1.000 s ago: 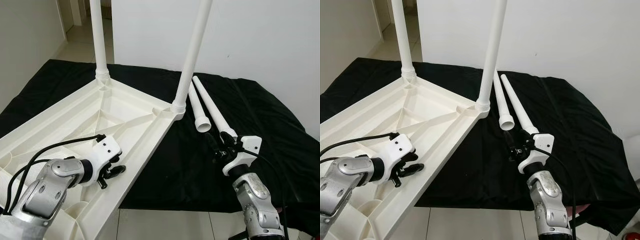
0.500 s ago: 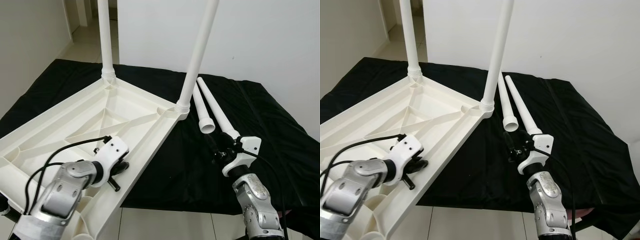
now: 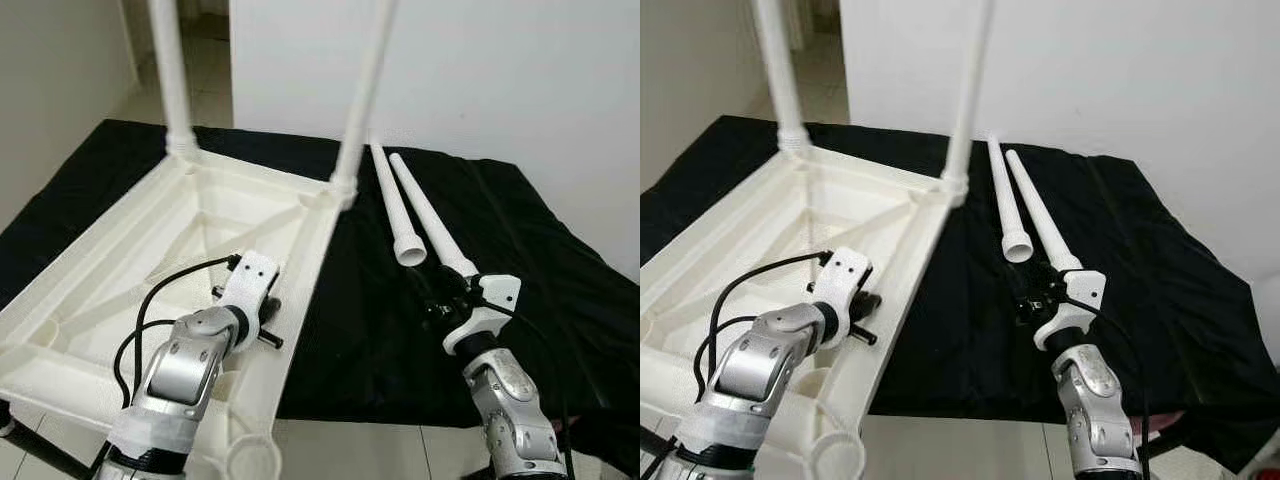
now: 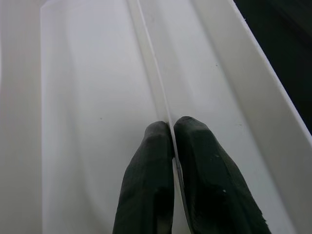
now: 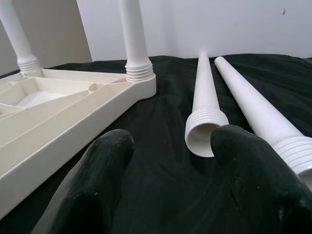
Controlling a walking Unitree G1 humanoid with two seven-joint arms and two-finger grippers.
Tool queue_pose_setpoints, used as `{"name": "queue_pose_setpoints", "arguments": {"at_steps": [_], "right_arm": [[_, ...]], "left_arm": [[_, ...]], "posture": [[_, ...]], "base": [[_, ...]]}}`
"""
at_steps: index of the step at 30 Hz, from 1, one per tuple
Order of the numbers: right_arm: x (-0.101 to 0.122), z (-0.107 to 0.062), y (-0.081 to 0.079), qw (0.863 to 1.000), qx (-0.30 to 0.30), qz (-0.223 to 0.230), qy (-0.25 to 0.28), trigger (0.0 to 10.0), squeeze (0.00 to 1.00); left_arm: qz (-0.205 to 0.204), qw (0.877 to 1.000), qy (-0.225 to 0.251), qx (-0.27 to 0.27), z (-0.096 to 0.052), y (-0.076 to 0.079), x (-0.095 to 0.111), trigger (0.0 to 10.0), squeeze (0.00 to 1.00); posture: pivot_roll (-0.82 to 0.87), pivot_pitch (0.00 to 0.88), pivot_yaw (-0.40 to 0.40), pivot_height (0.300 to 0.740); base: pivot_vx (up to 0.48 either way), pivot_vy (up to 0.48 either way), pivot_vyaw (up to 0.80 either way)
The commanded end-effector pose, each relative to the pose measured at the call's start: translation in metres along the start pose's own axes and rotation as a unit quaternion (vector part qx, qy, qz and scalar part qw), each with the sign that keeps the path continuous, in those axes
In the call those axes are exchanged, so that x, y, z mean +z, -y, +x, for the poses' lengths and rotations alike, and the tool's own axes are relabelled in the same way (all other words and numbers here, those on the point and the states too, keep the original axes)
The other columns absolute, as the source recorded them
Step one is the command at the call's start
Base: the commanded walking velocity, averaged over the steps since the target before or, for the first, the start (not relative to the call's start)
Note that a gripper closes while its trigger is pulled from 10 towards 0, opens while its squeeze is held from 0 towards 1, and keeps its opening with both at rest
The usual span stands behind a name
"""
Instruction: Building children table
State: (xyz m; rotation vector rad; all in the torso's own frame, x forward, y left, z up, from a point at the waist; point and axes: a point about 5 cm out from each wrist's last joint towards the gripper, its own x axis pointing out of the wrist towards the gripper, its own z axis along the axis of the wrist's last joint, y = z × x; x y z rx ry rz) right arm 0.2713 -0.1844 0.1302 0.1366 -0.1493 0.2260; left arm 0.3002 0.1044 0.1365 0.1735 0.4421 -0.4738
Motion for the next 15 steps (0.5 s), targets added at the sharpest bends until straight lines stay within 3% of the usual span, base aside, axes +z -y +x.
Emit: {"name": "queue_pose_setpoints", "arguments": {"at_steps": [1, 2, 3, 4, 5, 7, 12, 13, 15], "right_arm": [[-0.001, 0.0, 0.0, 1.0, -0.002, -0.003, -0.003, 10.0, 0.0], [-0.001, 0.0, -0.001, 1.0, -0.001, -0.002, -0.002, 10.0, 0.0], [-0.001, 0.0, -0.001, 1.0, -0.001, -0.002, -0.002, 10.0, 0.0], [-0.002, 0.001, -0.001, 1.0, -0.001, -0.003, -0.003, 10.0, 0.0], [-0.002, 0.001, -0.002, 1.0, -0.001, -0.003, -0.002, 10.0, 0.0], [-0.002, 0.001, -0.002, 1.0, -0.001, -0.003, -0.002, 10.0, 0.0], [-0.003, 0.001, -0.003, 1.0, -0.003, -0.003, -0.002, 10.0, 0.0], [-0.003, 0.001, -0.003, 1.0, -0.005, -0.002, -0.002, 10.0, 0.0], [-0.003, 0.0, -0.003, 1.0, -0.007, -0.001, -0.001, 10.0, 0.0]], "left_arm": [[0.005, 0.999, 0.049, 0.023, 0.005, 0.007, 0.022, 2.4, 0.0], [0.007, 0.998, 0.058, 0.015, 0.008, 0.013, 0.027, 4.4, 0.0], [0.007, 0.998, 0.058, 0.015, 0.008, 0.013, 0.027, 4.4, 0.0], [0.006, 0.998, 0.068, 0.011, 0.012, 0.019, 0.033, 8.5, 0.0], [0.008, 0.997, 0.081, -0.001, 0.014, 0.026, 0.04, 10.0, 0.0], [0.008, 0.997, 0.081, -0.001, 0.014, 0.026, 0.04, 10.0, 0.0], [0.034, 0.988, 0.139, -0.05, 0.015, 0.048, 0.062, 10.0, 0.0], [0.03, 0.984, 0.156, -0.074, 0.012, 0.052, 0.067, 10.0, 1.0], [0.017, 0.979, 0.178, -0.099, 0.007, 0.055, 0.072, 10.0, 1.0]], "posture": [[-0.02, 0.0, -0.088, 0.74], [-0.02, 0.0, -0.088, 0.74], [-0.02, 0.0, -0.088, 0.74], [-0.02, 0.0, -0.088, 0.74], [-0.02, 0.0, -0.084, 0.74], [-0.02, 0.0, -0.084, 0.74], [-0.02, 0.0, -0.073, 0.74], [-0.03, 0.0, -0.071, 0.74], [-0.03, 0.0, -0.069, 0.74]], "base": [[0.0, 0.0, 0.0], [0.0, 0.0, 0.0], [0.0, 0.0, 0.0], [0.0, 0.0, 0.0], [0.0, 0.0, 0.0], [0.0, 0.0, 0.0], [0.0, 0.0, 0.0], [0.0, 0.0, 0.0], [0.0, 0.0, 0.0]]}}
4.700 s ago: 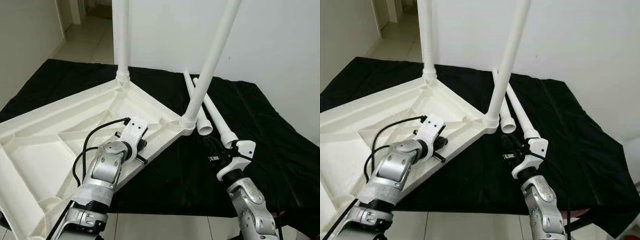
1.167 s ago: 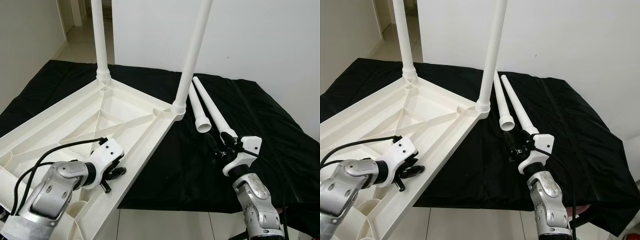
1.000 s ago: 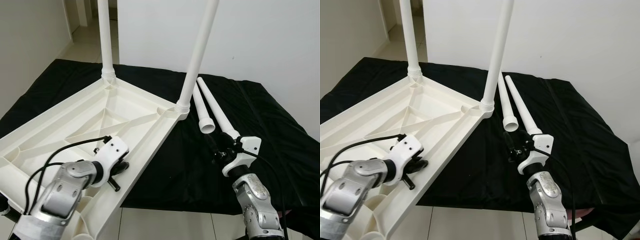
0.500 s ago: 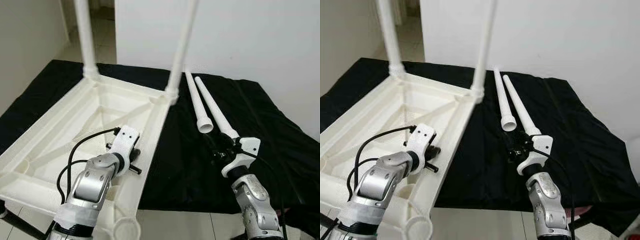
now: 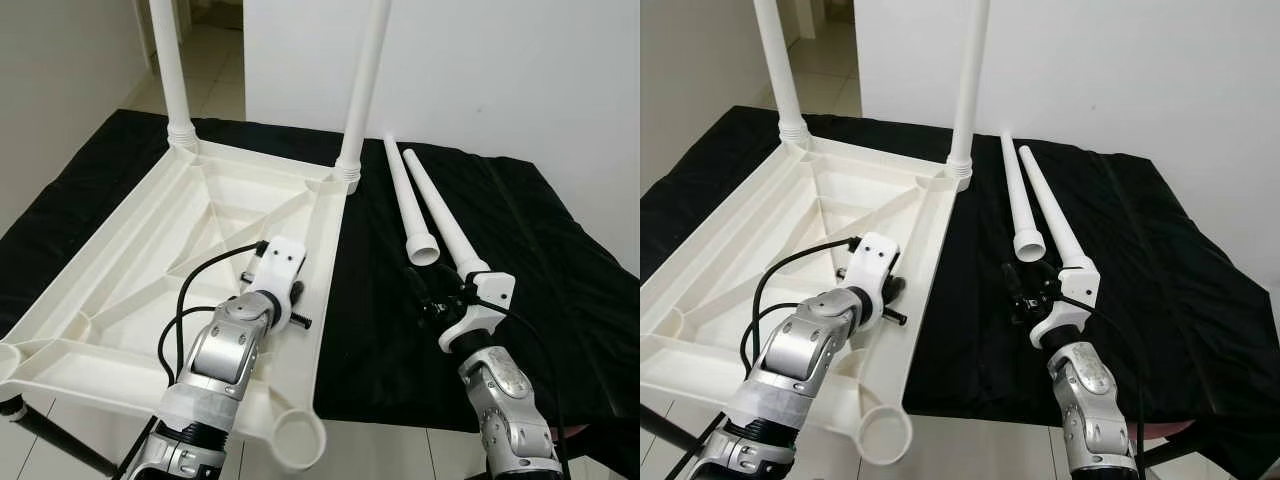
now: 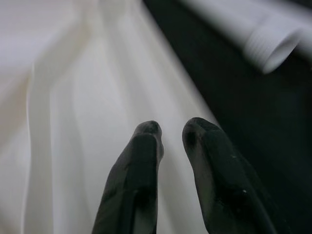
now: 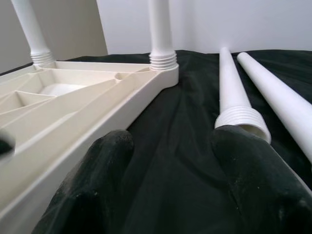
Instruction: Building children table
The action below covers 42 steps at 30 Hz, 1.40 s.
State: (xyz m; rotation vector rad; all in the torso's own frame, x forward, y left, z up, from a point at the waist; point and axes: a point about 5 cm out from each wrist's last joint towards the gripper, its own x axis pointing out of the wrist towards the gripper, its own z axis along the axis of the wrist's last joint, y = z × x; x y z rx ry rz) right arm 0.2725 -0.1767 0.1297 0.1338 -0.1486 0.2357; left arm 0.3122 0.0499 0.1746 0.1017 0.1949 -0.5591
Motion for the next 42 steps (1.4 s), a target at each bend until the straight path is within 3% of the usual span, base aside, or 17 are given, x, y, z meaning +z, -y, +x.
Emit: {"name": "queue_pose_setpoints", "arguments": {"at_steps": [1, 5, 6, 12, 16, 17, 21, 27, 36, 41, 42], "right_arm": [[-0.001, -0.003, 0.004, 1.0, -0.012, 0.0, 0.0, 10.0, 0.0], [-0.002, -0.003, 0.004, 1.0, -0.015, 0.001, 0.0, 10.0, 0.0], [-0.003, -0.003, 0.003, 1.0, -0.012, 0.0, -0.001, 10.0, 0.0], [-0.003, -0.003, 0.002, 1.0, -0.011, 0.0, -0.001, 10.0, 0.0], [-0.003, -0.004, 0.003, 1.0, -0.011, -0.002, 0.0, 10.0, 0.0], [-0.002, -0.003, 0.003, 1.0, -0.011, -0.003, 0.0, 10.0, 0.0], [-0.002, -0.003, 0.003, 1.0, -0.009, -0.004, 0.0, 10.0, 0.0], [-0.001, -0.002, 0.005, 1.0, -0.004, -0.007, -0.001, 10.0, 0.0], [-0.001, -0.002, 0.005, 1.0, 0.0, -0.01, -0.002, 10.0, 0.0], [0.001, -0.001, 0.009, 1.0, 0.001, -0.015, -0.001, 10.0, 0.0], [0.001, -0.001, 0.009, 1.0, 0.001, -0.016, -0.001, 10.0, 0.0]], "left_arm": [[0.007, 0.997, 0.051, -0.065, -0.001, 0.015, 0.02, 10.0, 1.0], [0.021, 0.993, 0.089, -0.08, -0.007, 0.013, 0.032, 10.0, 0.99], [0.057, 0.987, 0.107, -0.101, -0.015, 0.014, 0.036, 10.0, 0.0], [0.073, 0.984, 0.111, -0.116, -0.026, 0.011, 0.034, 10.0, 0.0], [0.098, 0.985, 0.098, -0.106, -0.04, -0.002, 0.027, 10.0, 0.0], [0.111, 0.985, 0.087, -0.104, -0.049, -0.011, 0.022, 10.0, 0.0], [0.127, 0.983, 0.078, -0.106, -0.056, -0.018, 0.019, 10.0, 0.0], [0.151, 0.979, 0.024, -0.133, -0.084, -0.039, 0.002, 10.0, 0.0], [0.162, 0.971, -0.002, -0.174, -0.098, -0.039, -0.007, 10.0, 0.0], [0.144, 0.96, -0.042, -0.237, -0.116, -0.026, -0.024, 10.0, 0.0], [0.139, 0.956, -0.053, -0.255, -0.119, -0.022, -0.029, 10.0, 0.99]], "posture": [[-0.03, 0.0, -0.069, 0.74], [-0.02, 0.0, -0.07, 0.74], [-0.02, 0.0, -0.07, 0.74], [-0.01, 0.0, -0.075, 0.74], [-0.01, 0.0, -0.08, 0.74], [-0.01, 0.0, -0.08, 0.74], [0.0, 0.0, -0.087, 0.74], [0.0, 0.0, -0.098, 0.74], [0.0, 0.0, -0.104, 0.74], [0.01, 0.0, -0.113, 0.74], [0.01, 0.0, -0.115, 0.74]], "base": [[0.0, 0.0, 0.0], [0.0, 0.0, 0.0], [0.0, 0.0, 0.0], [0.0, 0.0, 0.0], [0.0, 0.0, 0.0], [0.0, 0.0, 0.0], [0.0, 0.0, 0.0], [0.0, 0.0, 0.0], [0.0, 0.0, 0.0], [0.0, 0.0, 0.0], [0.0, 0.0, 0.0]]}}
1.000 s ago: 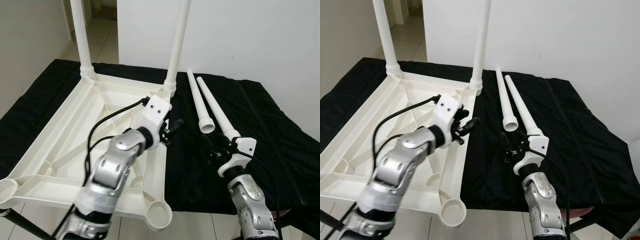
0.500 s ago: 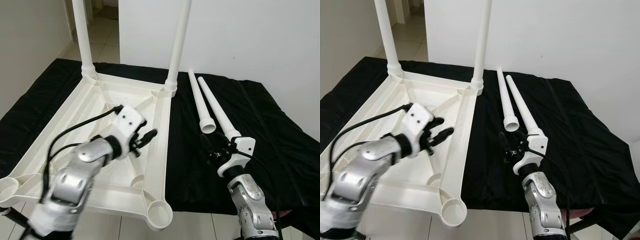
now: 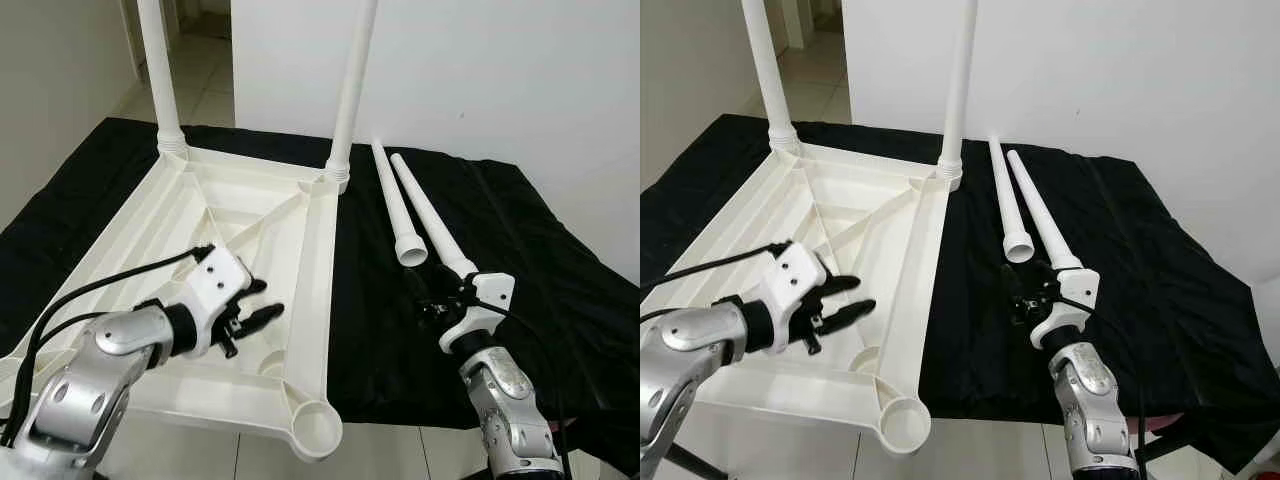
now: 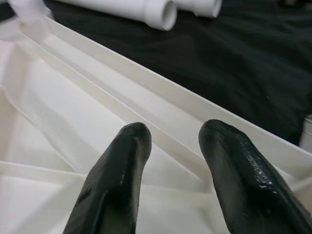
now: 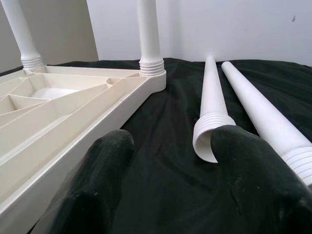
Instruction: Building children table
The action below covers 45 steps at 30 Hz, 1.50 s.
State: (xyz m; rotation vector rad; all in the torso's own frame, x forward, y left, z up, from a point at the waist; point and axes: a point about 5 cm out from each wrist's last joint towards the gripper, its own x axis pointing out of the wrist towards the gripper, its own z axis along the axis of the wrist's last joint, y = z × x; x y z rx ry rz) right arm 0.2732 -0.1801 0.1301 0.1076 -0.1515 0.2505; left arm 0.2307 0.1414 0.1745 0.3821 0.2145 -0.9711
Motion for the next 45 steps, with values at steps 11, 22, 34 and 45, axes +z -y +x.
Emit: {"name": "queue_pose_setpoints", "arguments": {"at_steps": [11, 22, 34, 45], "right_arm": [[0.001, 0.0, 0.007, 1.0, -0.003, -0.006, -0.002, 10.0, 0.0], [0.001, 0.0, 0.007, 1.0, -0.002, -0.007, -0.001, 10.0, 0.0], [0.002, 0.002, 0.008, 1.0, -0.003, -0.008, 0.001, 10.0, 0.0], [0.001, 0.004, 0.006, 1.0, 0.001, -0.007, 0.002, 10.0, 0.0]], "left_arm": [[-0.007, 0.994, -0.046, -0.098, -0.011, 0.021, -0.015, 10.0, 0.0], [0.011, 0.991, -0.106, -0.079, -0.018, 0.014, -0.033, 10.0, 0.0], [0.045, 0.985, -0.149, -0.07, -0.015, 0.009, -0.043, 10.0, 0.0], [0.055, 0.985, -0.158, -0.049, 0.007, 0.017, -0.05, 3.8, 0.0]], "posture": [[0.01, 0.0, -0.12, 0.74], [0.01, 0.0, -0.116, 0.74], [0.01, 0.0, -0.11, 0.74], [0.01, 0.0, -0.107, 0.74]], "base": [[0.0, 0.0, 0.0], [0.0, 0.0, 0.0], [0.0, 0.0, 0.0], [0.0, 0.0, 0.0]]}}
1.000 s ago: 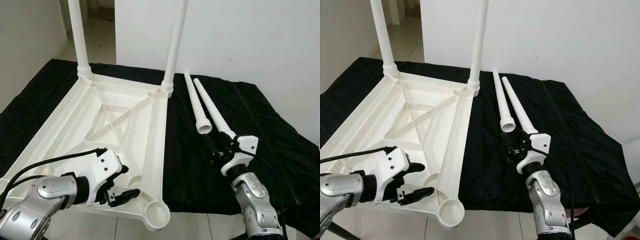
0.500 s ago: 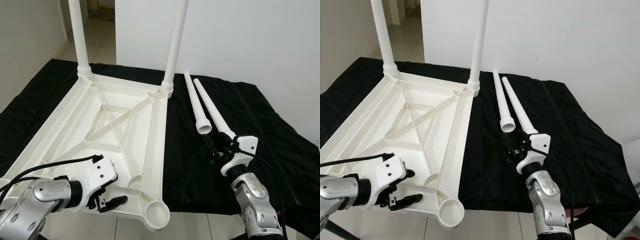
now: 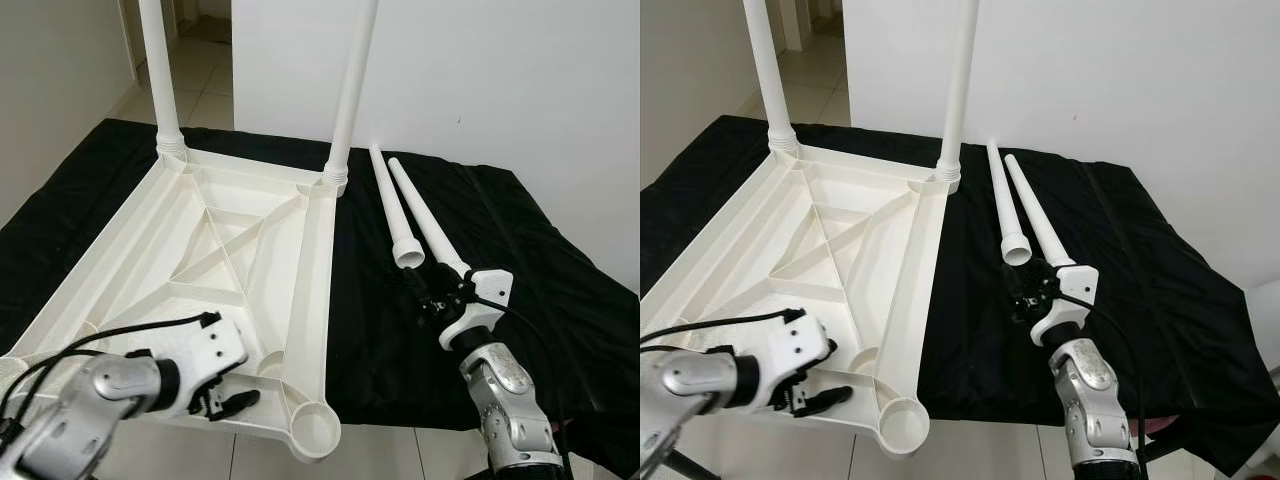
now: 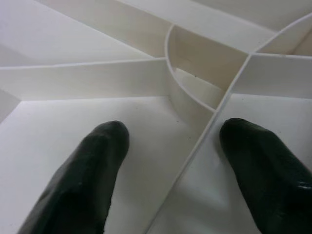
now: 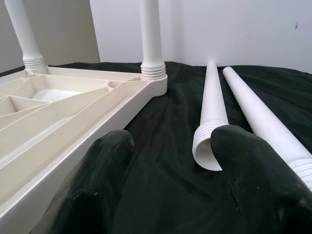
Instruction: Building children table
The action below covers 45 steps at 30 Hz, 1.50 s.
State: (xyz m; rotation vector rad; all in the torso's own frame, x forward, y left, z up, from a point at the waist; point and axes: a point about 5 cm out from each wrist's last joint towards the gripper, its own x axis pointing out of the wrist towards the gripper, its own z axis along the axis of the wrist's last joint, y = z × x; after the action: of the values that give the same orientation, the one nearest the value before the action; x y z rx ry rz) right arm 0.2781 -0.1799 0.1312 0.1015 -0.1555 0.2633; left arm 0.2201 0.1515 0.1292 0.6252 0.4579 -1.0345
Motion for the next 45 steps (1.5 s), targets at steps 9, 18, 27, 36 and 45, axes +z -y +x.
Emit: {"name": "queue_pose_setpoints", "arguments": {"at_steps": [9, 18, 27, 36, 45], "right_arm": [[0.0, -0.001, 0.005, 1.0, -0.005, -0.006, 0.0, 10.0, 0.0], [-0.001, -0.001, 0.004, 1.0, -0.006, -0.006, 0.001, 10.0, 0.0], [0.0, -0.001, 0.004, 1.0, -0.012, -0.008, 0.002, 10.0, 0.0], [0.0, -0.001, 0.003, 1.0, -0.018, -0.004, 0.007, 10.0, 0.0], [0.0, -0.003, 0.005, 1.0, -0.03, -0.004, 0.011, 10.0, 0.0]], "left_arm": [[0.004, 1.0, 0.018, 0.009, 0.015, 0.002, 0.01, 0.0, 0.0], [0.0, 0.997, 0.068, 0.033, 0.035, 0.0, 0.033, 1.6, 0.0], [-0.041, 0.98, 0.15, 0.124, 0.066, -0.016, 0.077, 10.0, 0.0], [-0.048, 0.979, 0.164, 0.107, 0.087, -0.005, 0.102, 10.0, 0.0], [-0.055, 0.981, 0.159, 0.097, 0.098, -0.003, 0.108, 10.0, 1.0]], "posture": [[0.01, 0.0, -0.105, 0.74], [0.0, 0.0, -0.093, 0.74], [-0.01, 0.0, -0.09, 0.74], [-0.02, 0.0, -0.072, 0.74], [-0.03, 0.0, -0.062, 0.74]], "base": [[0.0, 0.0, 0.0], [0.0, 0.0, 0.0], [0.0, 0.0, 0.0], [0.0, 0.0, 0.0], [0.0, 0.0, 0.0]]}}
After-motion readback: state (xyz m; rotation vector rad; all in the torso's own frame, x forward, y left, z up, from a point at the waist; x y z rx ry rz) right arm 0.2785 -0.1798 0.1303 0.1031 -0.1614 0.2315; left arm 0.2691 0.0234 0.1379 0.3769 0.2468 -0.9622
